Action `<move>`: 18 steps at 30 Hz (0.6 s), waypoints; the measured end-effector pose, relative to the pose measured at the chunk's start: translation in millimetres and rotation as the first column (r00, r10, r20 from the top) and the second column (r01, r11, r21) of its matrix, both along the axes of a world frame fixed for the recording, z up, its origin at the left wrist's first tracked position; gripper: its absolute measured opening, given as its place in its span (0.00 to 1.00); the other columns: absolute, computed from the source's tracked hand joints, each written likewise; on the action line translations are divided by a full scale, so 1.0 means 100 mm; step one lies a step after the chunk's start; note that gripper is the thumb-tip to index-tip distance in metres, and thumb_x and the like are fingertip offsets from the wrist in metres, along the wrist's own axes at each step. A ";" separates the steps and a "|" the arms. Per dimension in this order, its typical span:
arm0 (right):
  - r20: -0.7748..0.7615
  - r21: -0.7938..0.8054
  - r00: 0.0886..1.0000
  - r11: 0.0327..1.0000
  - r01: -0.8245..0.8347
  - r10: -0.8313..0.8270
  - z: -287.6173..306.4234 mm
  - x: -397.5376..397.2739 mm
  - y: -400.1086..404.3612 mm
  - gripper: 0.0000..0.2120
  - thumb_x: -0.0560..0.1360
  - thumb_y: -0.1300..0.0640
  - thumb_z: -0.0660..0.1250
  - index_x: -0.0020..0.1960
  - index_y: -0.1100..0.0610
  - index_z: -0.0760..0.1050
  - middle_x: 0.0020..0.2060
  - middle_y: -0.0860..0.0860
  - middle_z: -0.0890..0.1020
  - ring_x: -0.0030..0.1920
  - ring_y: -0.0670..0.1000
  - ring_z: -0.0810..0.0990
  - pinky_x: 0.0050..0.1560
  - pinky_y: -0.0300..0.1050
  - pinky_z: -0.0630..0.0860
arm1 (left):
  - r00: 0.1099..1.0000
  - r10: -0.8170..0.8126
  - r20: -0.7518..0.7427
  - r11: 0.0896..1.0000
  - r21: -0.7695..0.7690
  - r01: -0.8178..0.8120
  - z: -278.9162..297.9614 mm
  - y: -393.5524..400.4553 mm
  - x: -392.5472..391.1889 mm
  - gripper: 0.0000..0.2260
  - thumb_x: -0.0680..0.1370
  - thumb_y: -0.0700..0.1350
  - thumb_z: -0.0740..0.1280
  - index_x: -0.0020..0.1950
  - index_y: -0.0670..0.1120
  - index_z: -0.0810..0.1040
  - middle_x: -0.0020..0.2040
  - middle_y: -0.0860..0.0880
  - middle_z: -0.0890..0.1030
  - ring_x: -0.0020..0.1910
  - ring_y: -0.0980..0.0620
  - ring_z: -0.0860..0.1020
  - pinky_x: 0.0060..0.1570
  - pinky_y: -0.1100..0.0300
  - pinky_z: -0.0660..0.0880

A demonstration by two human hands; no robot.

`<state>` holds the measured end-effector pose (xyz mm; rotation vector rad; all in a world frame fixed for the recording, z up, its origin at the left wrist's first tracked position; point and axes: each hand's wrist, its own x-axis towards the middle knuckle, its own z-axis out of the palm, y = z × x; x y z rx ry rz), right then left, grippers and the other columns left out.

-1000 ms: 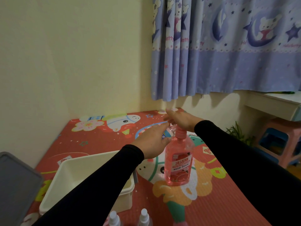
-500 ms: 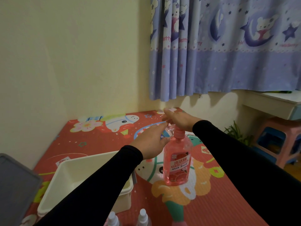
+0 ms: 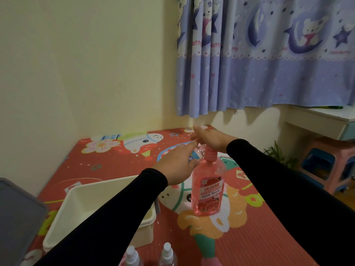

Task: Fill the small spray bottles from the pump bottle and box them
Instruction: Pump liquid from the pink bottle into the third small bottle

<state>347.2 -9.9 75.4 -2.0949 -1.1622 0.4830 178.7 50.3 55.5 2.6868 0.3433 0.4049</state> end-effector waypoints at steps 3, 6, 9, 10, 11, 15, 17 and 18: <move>0.054 -0.021 0.998 1.000 -0.009 0.010 0.02 -0.03 -0.02 0.28 0.81 0.39 0.46 0.63 0.54 0.76 0.56 0.49 0.77 0.57 0.49 0.74 0.67 0.47 0.66 | 1.000 0.008 -0.023 1.000 0.004 -0.008 0.01 0.01 -0.01 0.25 0.82 0.52 0.59 0.77 0.52 0.56 0.73 0.47 0.67 0.68 0.49 0.69 0.61 0.58 0.66; 0.134 -0.058 0.991 0.998 0.006 0.002 0.12 -0.02 -0.03 0.31 0.80 0.36 0.43 0.65 0.51 0.75 0.63 0.51 0.77 0.63 0.51 0.73 0.71 0.51 0.64 | 1.000 -0.014 0.004 1.000 -0.001 0.014 0.08 0.01 -0.02 0.24 0.82 0.51 0.59 0.77 0.51 0.57 0.74 0.47 0.66 0.70 0.49 0.67 0.62 0.61 0.63; 0.203 -0.098 0.979 0.995 0.031 -0.011 0.18 0.02 -0.02 0.35 0.77 0.31 0.39 0.67 0.48 0.73 0.66 0.52 0.75 0.67 0.53 0.72 0.72 0.55 0.63 | 0.999 -0.010 0.037 1.000 0.005 0.010 0.13 0.01 -0.02 0.24 0.82 0.51 0.59 0.77 0.51 0.57 0.74 0.48 0.66 0.69 0.48 0.68 0.60 0.60 0.64; 0.199 -0.098 0.980 0.994 0.040 -0.020 0.18 0.03 -0.01 0.37 0.76 0.30 0.39 0.67 0.48 0.73 0.66 0.52 0.76 0.67 0.53 0.72 0.72 0.55 0.63 | 0.999 -0.009 0.042 1.000 0.000 0.009 0.13 0.01 -0.01 0.24 0.82 0.51 0.59 0.77 0.51 0.57 0.74 0.48 0.66 0.69 0.48 0.68 0.60 0.61 0.64; 0.175 -0.086 0.984 0.995 0.039 -0.023 0.16 0.03 -0.01 0.37 0.76 0.30 0.40 0.66 0.50 0.74 0.65 0.52 0.76 0.66 0.53 0.73 0.71 0.54 0.64 | 0.999 -0.009 0.041 1.000 -0.006 0.010 0.10 0.02 0.00 0.24 0.82 0.51 0.59 0.77 0.51 0.57 0.74 0.48 0.66 0.70 0.49 0.67 0.59 0.62 0.63; 0.022 -0.005 1.000 1.000 0.015 -0.015 0.00 0.01 0.00 0.29 0.81 0.38 0.45 0.62 0.54 0.77 0.58 0.51 0.78 0.58 0.50 0.75 0.68 0.49 0.67 | 1.000 0.006 -0.004 1.000 0.004 -0.006 -0.05 0.05 0.04 0.24 0.82 0.53 0.59 0.76 0.52 0.58 0.73 0.47 0.67 0.68 0.48 0.68 0.61 0.59 0.65; 0.030 -0.012 0.999 1.000 0.021 -0.021 -0.03 0.01 0.00 0.28 0.81 0.39 0.46 0.62 0.54 0.77 0.59 0.51 0.77 0.58 0.49 0.74 0.69 0.49 0.66 | 0.999 0.018 -0.032 1.000 0.009 -0.018 -0.07 0.07 0.06 0.25 0.82 0.54 0.58 0.77 0.52 0.57 0.75 0.47 0.66 0.70 0.48 0.67 0.64 0.57 0.65; 0.041 -0.018 0.999 1.000 0.021 -0.020 -0.02 0.01 -0.01 0.28 0.81 0.39 0.46 0.62 0.53 0.77 0.61 0.51 0.77 0.60 0.50 0.74 0.70 0.50 0.66 | 0.999 0.022 -0.041 1.000 0.007 -0.022 -0.06 0.08 0.06 0.25 0.82 0.54 0.59 0.77 0.52 0.57 0.75 0.47 0.65 0.70 0.48 0.67 0.66 0.55 0.65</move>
